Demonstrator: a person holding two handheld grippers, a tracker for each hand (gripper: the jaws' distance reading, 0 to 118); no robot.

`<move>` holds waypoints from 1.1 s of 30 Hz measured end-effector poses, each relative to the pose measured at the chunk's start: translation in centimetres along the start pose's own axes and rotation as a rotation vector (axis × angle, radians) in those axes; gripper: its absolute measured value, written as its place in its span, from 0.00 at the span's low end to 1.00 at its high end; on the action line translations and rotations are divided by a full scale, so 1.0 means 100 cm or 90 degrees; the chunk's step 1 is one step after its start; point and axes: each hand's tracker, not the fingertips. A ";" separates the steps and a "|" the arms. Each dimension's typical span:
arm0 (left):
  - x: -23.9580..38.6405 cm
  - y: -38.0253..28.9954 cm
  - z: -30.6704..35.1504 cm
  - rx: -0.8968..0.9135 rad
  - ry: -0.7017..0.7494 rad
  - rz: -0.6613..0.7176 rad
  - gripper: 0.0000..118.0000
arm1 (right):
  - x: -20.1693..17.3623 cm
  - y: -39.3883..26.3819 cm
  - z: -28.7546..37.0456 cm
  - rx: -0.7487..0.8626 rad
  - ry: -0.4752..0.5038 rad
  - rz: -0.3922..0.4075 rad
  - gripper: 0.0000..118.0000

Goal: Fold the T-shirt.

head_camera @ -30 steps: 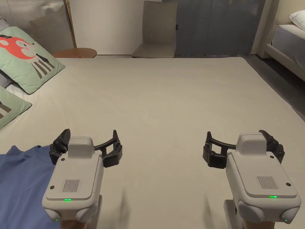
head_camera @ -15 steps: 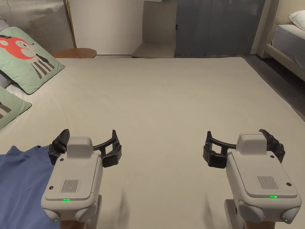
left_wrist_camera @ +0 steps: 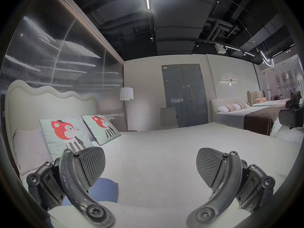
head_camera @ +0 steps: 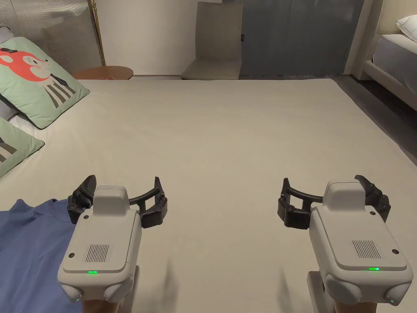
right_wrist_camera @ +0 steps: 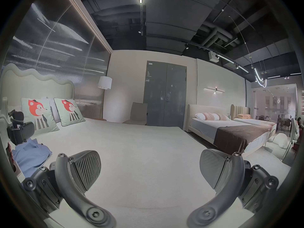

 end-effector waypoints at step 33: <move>0.000 0.002 0.000 -0.001 0.004 -0.004 0.93 | 0.001 0.003 0.002 0.000 -0.001 -0.001 1.00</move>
